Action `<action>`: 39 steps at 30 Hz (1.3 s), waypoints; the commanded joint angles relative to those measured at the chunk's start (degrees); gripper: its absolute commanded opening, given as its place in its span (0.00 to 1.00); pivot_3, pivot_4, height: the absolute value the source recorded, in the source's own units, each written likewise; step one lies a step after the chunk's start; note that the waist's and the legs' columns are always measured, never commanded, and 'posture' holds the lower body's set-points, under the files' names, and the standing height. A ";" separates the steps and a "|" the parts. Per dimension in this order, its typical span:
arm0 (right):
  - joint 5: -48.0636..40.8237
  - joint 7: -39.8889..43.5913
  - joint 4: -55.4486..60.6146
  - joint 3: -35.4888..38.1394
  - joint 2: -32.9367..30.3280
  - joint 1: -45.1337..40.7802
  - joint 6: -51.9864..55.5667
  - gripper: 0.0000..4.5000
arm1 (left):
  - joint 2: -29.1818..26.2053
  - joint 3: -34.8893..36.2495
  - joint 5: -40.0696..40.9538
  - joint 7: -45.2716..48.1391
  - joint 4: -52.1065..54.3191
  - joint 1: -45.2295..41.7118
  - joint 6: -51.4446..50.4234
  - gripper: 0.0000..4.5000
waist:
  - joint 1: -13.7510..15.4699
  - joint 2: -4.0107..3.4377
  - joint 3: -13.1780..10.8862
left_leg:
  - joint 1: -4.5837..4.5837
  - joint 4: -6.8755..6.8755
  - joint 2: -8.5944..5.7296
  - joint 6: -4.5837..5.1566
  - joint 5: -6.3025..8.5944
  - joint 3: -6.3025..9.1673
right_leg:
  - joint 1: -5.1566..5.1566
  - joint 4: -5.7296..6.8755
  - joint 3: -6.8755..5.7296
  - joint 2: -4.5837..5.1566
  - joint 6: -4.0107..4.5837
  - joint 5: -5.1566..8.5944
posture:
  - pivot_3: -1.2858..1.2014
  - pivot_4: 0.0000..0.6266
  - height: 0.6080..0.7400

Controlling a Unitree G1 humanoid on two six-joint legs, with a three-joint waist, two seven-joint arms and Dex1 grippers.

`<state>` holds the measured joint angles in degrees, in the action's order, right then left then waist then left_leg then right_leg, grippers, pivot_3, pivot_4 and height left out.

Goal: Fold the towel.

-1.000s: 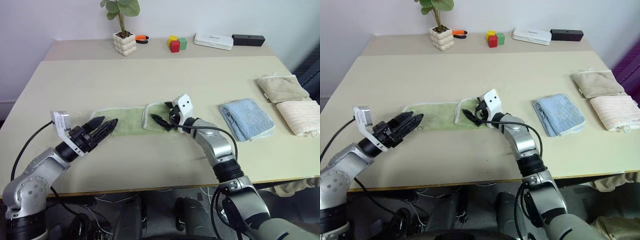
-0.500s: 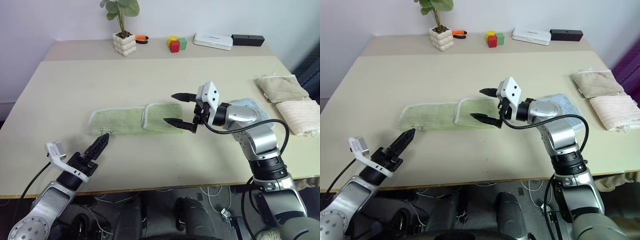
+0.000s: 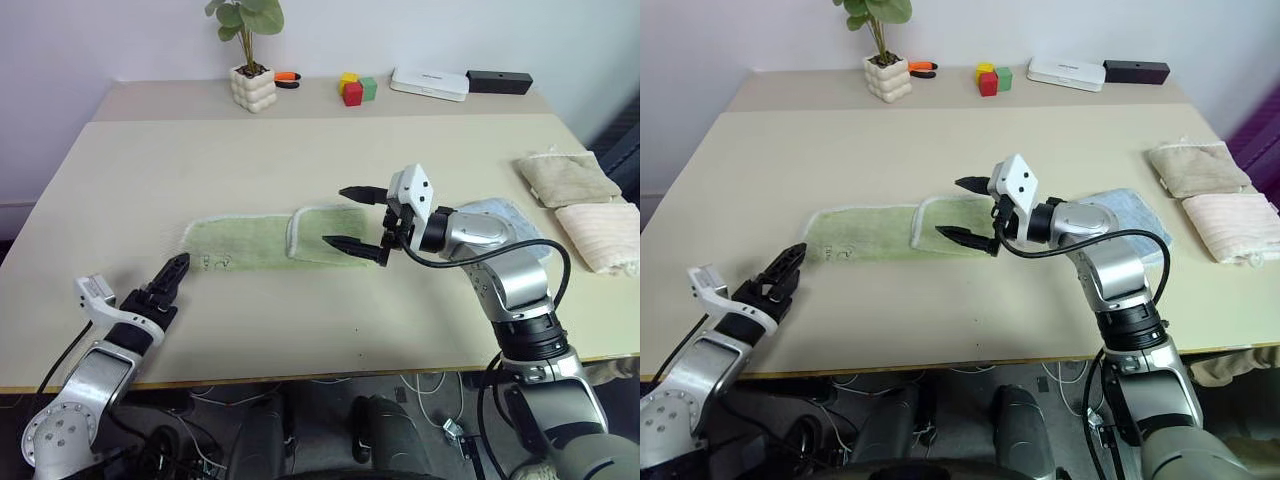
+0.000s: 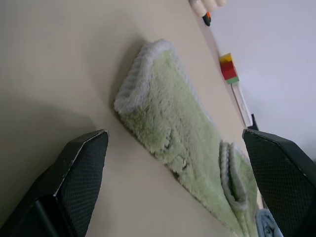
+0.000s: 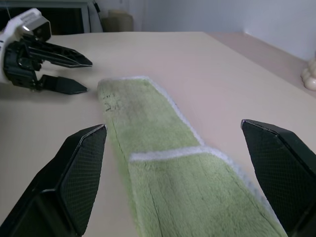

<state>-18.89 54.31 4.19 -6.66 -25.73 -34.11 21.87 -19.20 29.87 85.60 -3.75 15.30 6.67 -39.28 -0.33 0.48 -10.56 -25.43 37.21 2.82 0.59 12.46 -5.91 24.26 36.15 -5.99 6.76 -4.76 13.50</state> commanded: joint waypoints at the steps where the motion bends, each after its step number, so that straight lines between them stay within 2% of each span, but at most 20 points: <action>1: -0.23 -1.05 2.07 -0.25 0.79 -0.51 -0.01 0.99 | 0.42 -1.71 0.02 -3.02 -4.34 -1.86 -1.38 1.00 | 0.19 -0.06 0.04 | 0.01 0.00 0.00 0.00 0.00 0.00 | -0.01 0.00 0.00 0.00 0.00 0.00 | 0.52 0.24 1.00; 4: -0.14 -2.33 2.57 0.04 1.17 -0.49 0.35 0.99 | 1.53 -2.20 2.66 -6.18 -7.91 -6.17 -2.22 1.00 | 0.98 -0.19 0.12 | 0.05 0.02 -0.03 0.00 -0.01 0.00 | -0.05 0.01 0.00 0.00 0.02 -0.01 | 0.52 0.24 1.00; 6: -0.03 -3.09 2.86 0.23 1.09 -0.41 0.60 1.00 | 2.24 -2.58 3.27 -7.28 -9.22 -8.16 -2.63 0.88 | 1.23 -0.23 0.14 | 0.06 0.06 -0.01 0.00 -0.01 0.03 | -0.10 0.00 0.00 0.00 0.02 -0.01 | 0.52 0.24 1.00; 7: 0.02 -3.44 3.04 0.32 1.02 -0.39 0.74 1.00 | 2.28 -2.76 3.71 -7.95 -9.79 -8.93 -3.11 0.79 | 1.21 -0.23 0.14 | 0.05 0.07 -0.03 0.00 -0.01 0.03 | -0.13 -0.02 0.00 0.00 0.03 -0.01 | 0.52 0.24 1.00; 14: 0.13 -5.26 4.01 0.67 0.30 0.56 1.38 1.00 | 2.25 -3.42 3.54 -9.67 -11.16 -14.00 -4.01 0.01 | 1.34 -0.28 0.18 | 0.04 0.07 -0.11 0.02 -0.01 0.02 | -0.16 -0.03 -0.02 0.02 -0.04 -0.05 | 0.52 0.24 1.00; 17: 0.23 -5.71 3.94 1.09 -0.20 0.98 1.27 1.00 | 1.93 -4.15 4.07 -9.70 -7.83 -14.70 -4.72 0.01 | 1.08 -0.27 0.17 | 0.02 0.08 -0.10 0.01 -0.01 0.03 | -0.15 -0.04 -0.03 0.02 -0.05 -0.05 | 0.52 0.24 1.00; 21: 0.28 -4.27 2.11 3.24 -3.81 2.43 0.08 1.00 | -0.74 -7.93 0.10 -4.22 -0.30 -15.72 -5.85 0.01 | 1.14 -0.21 0.14 | -0.08 0.05 -0.11 0.02 -0.01 -0.02 | -0.07 -0.05 -0.05 0.00 -0.14 -0.10 | 0.52 0.24 1.00; 26: -2.41 -1.84 1.47 8.03 -9.65 5.32 2.14 1.00 | -1.81 -15.74 -5.92 2.92 5.59 -20.50 -5.97 0.01 | 1.20 -0.20 0.13 | -0.10 0.06 -0.14 0.01 -0.01 -0.07 | -0.07 -0.08 -0.05 0.00 -0.10 -0.08 | 0.52 0.24 1.00; 28: -3.69 -1.05 2.62 10.07 -11.96 7.27 3.74 1.00 | -1.88 -21.37 -11.64 7.45 5.71 -24.58 -5.82 0.01 | 1.13 -0.20 0.13 | -0.09 0.06 -0.13 0.02 -0.01 -0.08 | -0.08 -0.10 -0.05 0.00 -0.09 -0.08 | 0.52 0.24 1.00; 31: -3.44 -1.56 3.42 11.41 -14.08 9.24 4.46 1.00 | -3.71 -31.50 -23.66 18.81 2.65 -29.70 -3.73 0.01 | 1.19 -0.20 0.13 | -0.10 0.04 -0.16 0.01 -0.01 -0.10 | -0.07 -0.10 -0.07 -0.07 -0.12 -0.09 | 0.52 0.24 1.00; 33: -2.15 -3.29 3.25 11.35 -14.45 9.69 4.73 1.00 | -1.57 -34.42 -25.10 25.15 -1.82 -31.78 -3.58 0.01 | 0.95 -0.24 0.15 | -0.08 0.02 -0.16 0.00 -0.02 -0.16 | -0.06 -0.11 -0.07 -0.07 -0.12 -0.09 | 0.52 0.24 1.00; 36: -2.18 -4.71 4.69 12.48 -14.95 10.76 5.21 1.00 | 1.20 -38.01 -31.76 30.79 -10.01 -35.53 -1.19 0.01 | 1.05 -0.23 0.12 | -0.05 -0.01 -0.11 0.01 -0.02 -0.18 | -0.01 -0.09 -0.06 -0.09 -0.15 -0.10 | 0.52 0.24 1.00; 39: -2.89 -5.50 7.42 14.47 -16.27 13.16 6.46 1.00 | 3.62 -38.93 -36.62 34.43 -16.58 -38.52 1.02 0.01 | 1.16 -0.21 0.10 | -0.11 -0.01 -0.11 -0.01 -0.03 -0.13 | 0.04 -0.09 -0.07 -0.14 -0.15 -0.10 | 0.52 0.24 1.00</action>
<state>-20.98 49.35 8.55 5.21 -40.59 -21.14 28.00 -16.01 -9.10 51.23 28.31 -0.29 -30.13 -40.43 0.83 0.28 -10.47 -25.59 37.21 2.71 0.58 12.43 -6.02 24.30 36.06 -6.06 6.63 -4.92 13.40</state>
